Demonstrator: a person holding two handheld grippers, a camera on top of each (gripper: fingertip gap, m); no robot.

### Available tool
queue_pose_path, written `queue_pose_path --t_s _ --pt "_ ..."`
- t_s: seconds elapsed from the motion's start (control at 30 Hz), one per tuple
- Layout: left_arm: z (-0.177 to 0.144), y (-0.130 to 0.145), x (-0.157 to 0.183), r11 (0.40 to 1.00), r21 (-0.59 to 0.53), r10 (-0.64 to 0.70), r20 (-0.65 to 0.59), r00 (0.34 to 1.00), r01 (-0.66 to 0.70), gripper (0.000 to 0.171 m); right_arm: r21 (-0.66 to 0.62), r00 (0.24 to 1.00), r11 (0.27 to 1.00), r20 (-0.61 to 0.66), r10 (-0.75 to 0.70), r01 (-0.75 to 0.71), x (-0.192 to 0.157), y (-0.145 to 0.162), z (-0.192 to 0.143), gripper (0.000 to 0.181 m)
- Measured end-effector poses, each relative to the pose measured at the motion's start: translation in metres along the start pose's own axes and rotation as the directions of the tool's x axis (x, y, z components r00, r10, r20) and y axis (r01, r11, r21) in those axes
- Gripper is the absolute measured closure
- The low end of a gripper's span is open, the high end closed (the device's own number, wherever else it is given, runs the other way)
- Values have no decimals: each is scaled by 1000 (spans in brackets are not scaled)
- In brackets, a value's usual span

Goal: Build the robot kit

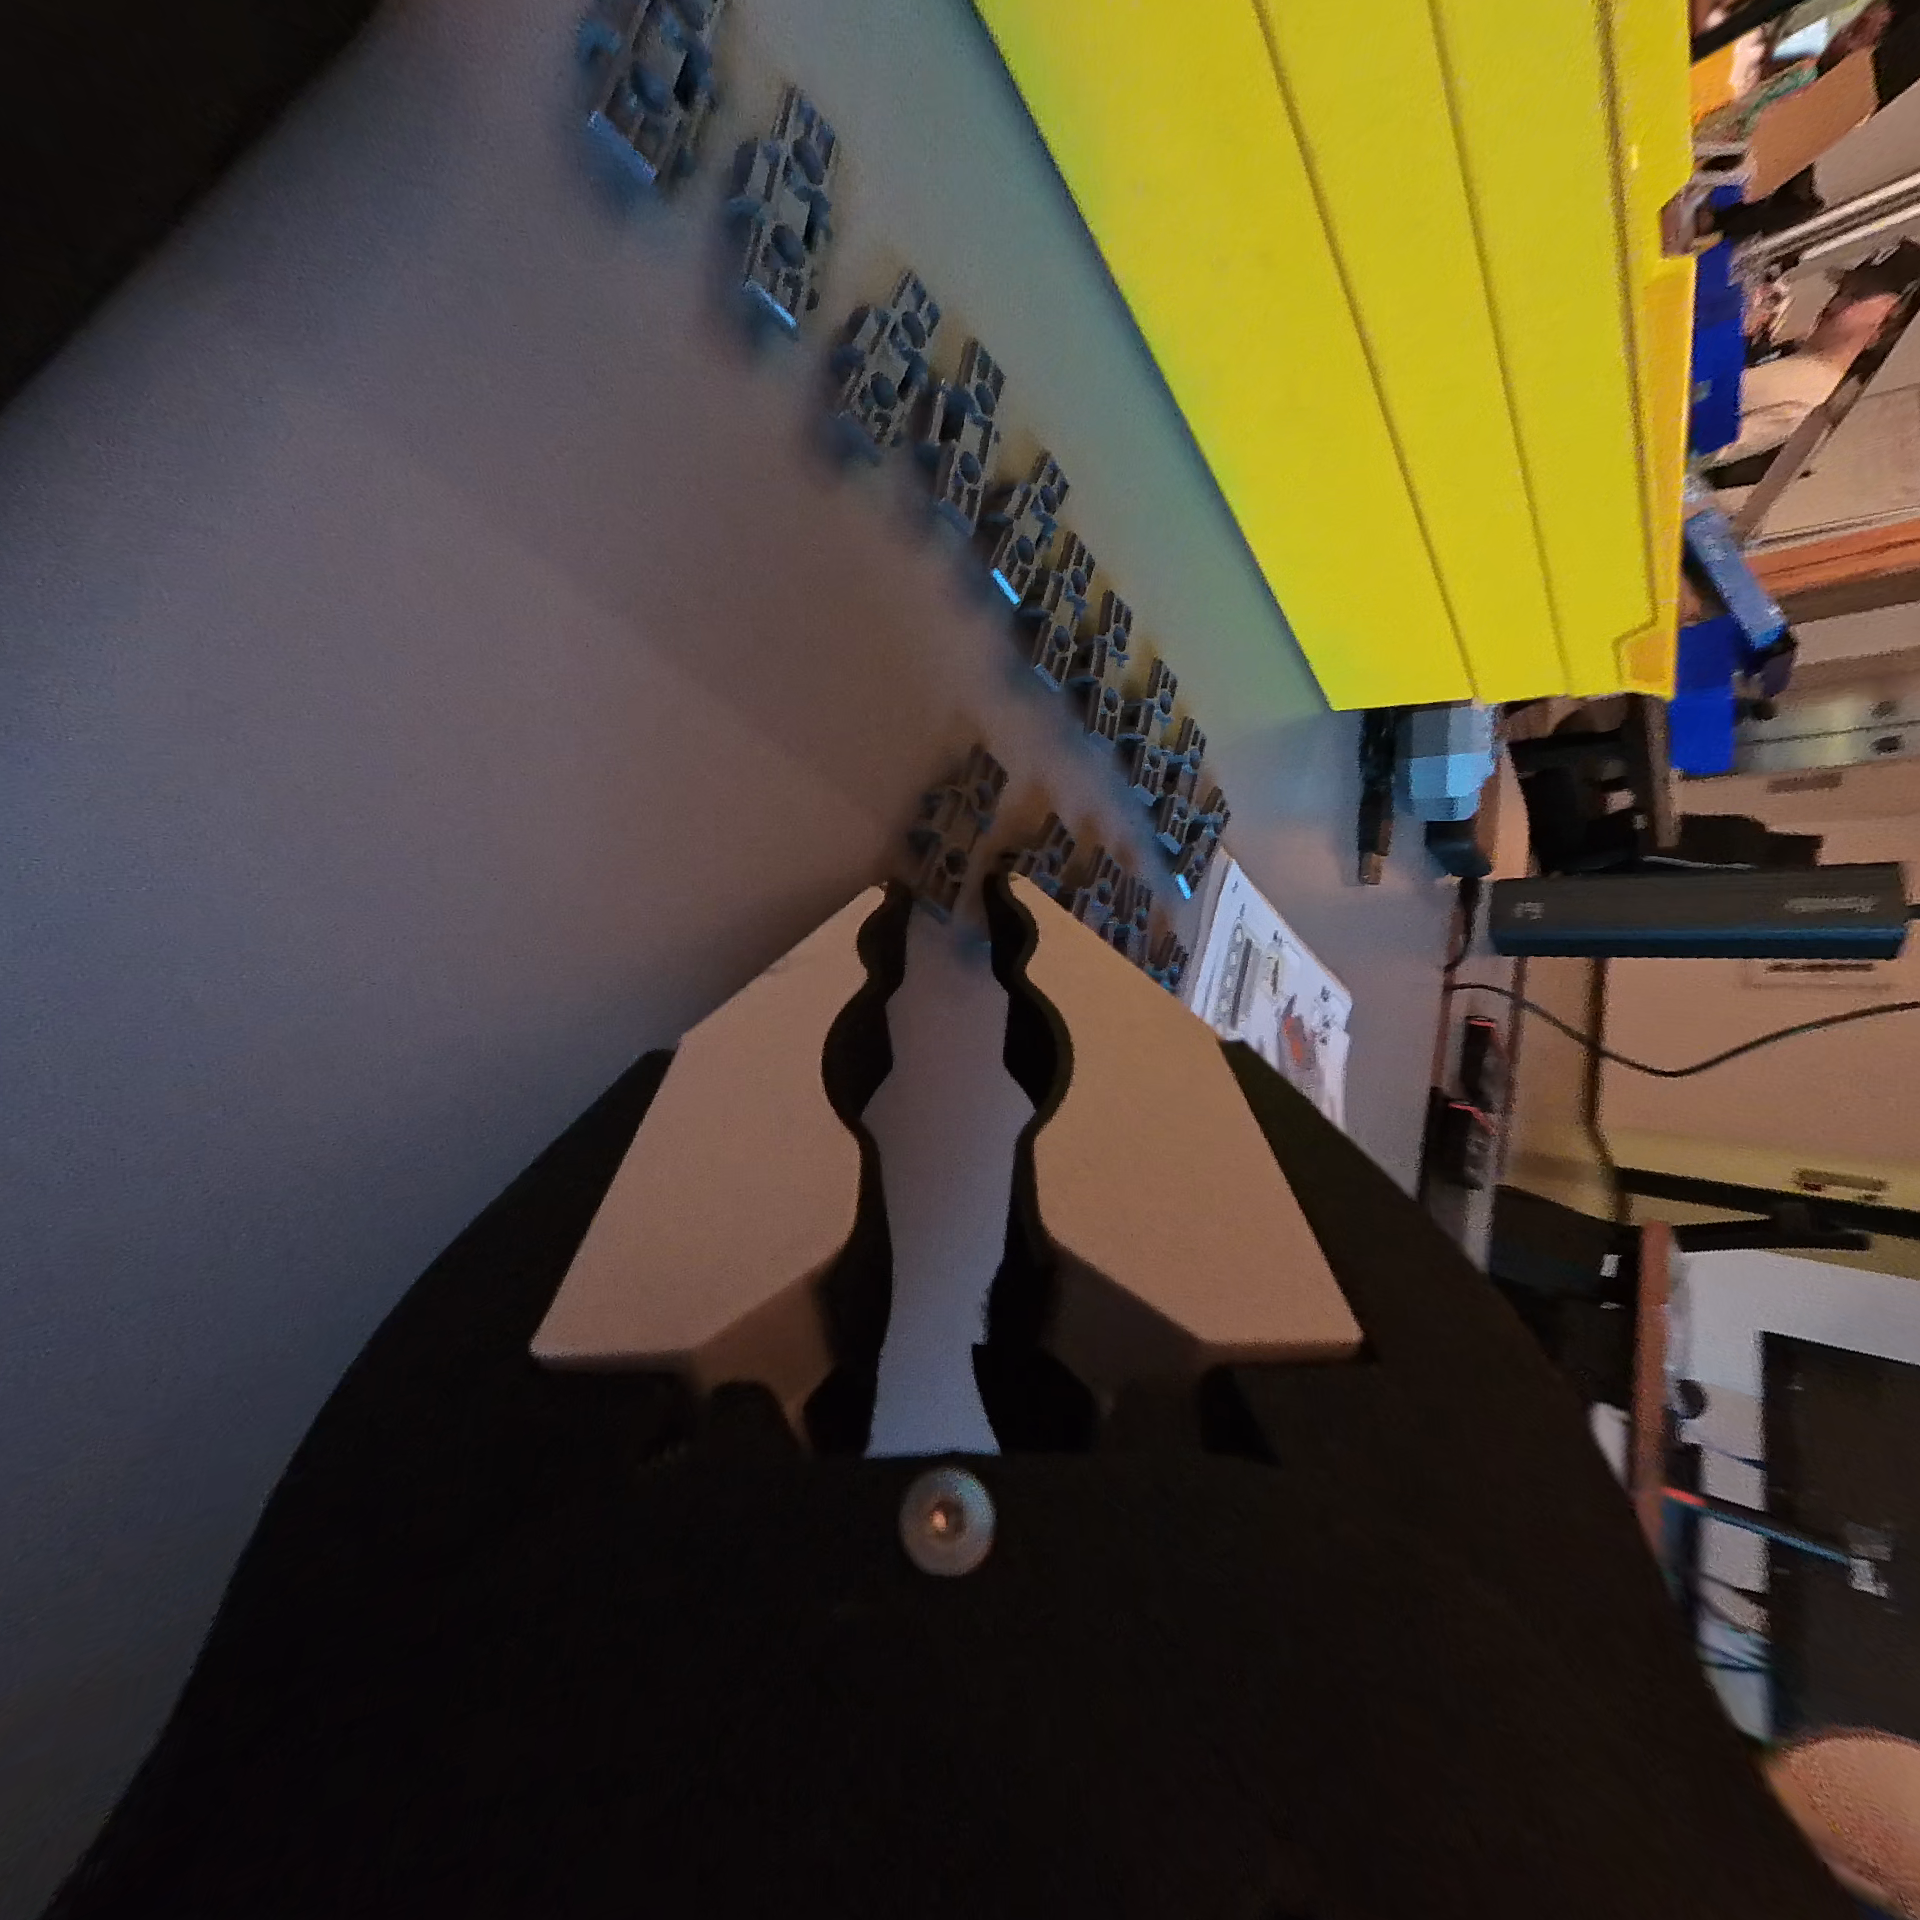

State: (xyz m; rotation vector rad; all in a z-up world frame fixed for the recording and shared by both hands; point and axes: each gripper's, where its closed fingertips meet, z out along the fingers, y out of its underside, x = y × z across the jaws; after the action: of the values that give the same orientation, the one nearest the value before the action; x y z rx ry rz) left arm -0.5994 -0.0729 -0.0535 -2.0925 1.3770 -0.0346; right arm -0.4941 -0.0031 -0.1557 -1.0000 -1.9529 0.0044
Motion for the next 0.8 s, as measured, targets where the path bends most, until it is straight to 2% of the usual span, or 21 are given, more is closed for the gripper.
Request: queue_pose_path --t_s 0.13,0.37,0.5,0.8 --pt "0 0 1 1000 6 -3 -3 1000 3 156 13 992 992 37 123 -124 1 1 -6 159" --pt "-4 3 2 1000 14 -6 -2 1000 6 157 73 935 934 94 341 -349 -1 -18 -9 166" --pt "-5 5 1 1000 10 -6 3 1000 6 158 33 940 945 112 321 -327 -7 -19 1 180" --pt "-6 7 -1 1000 3 -3 7 1000 3 159 -5 950 955 95 297 -298 -8 -10 6 181"
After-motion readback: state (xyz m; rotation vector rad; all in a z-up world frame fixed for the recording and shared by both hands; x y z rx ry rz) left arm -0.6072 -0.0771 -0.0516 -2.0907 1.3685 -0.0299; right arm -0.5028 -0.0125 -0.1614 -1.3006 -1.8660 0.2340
